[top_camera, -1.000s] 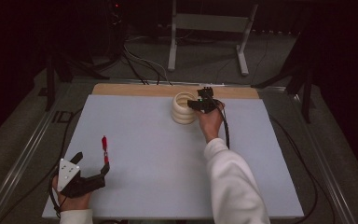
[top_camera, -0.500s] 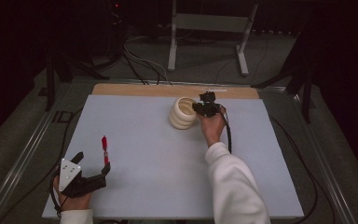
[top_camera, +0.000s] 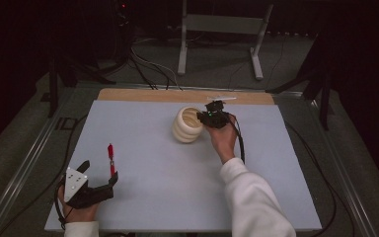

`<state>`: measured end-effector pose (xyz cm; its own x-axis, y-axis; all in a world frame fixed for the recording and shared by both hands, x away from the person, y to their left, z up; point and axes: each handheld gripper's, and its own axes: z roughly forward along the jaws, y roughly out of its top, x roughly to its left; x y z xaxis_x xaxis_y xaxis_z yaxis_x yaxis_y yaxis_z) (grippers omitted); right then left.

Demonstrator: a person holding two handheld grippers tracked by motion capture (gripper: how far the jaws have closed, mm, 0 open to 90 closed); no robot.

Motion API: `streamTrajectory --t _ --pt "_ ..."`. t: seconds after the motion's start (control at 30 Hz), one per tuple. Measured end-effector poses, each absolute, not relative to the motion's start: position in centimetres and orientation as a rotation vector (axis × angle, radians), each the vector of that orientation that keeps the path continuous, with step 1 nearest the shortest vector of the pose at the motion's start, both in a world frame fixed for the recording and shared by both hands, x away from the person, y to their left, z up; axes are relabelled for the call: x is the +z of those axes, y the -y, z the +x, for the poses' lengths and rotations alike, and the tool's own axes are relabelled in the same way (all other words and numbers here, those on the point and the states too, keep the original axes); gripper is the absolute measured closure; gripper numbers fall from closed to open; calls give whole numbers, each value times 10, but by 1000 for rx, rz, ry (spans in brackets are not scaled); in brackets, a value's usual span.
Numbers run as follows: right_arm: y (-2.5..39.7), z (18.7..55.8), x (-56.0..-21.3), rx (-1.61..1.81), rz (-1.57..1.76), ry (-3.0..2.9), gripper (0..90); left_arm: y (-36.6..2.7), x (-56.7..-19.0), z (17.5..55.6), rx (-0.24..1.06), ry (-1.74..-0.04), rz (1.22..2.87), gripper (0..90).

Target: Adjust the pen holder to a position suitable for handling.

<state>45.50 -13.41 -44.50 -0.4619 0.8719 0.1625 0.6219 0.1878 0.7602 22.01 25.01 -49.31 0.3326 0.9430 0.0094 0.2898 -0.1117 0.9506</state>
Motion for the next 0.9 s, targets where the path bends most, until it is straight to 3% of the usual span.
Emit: streamTrajectory --t 0.9 --pt "94 390 -441 1037 1101 -2497 779 -247 -494 221 835 -1135 1645 5"
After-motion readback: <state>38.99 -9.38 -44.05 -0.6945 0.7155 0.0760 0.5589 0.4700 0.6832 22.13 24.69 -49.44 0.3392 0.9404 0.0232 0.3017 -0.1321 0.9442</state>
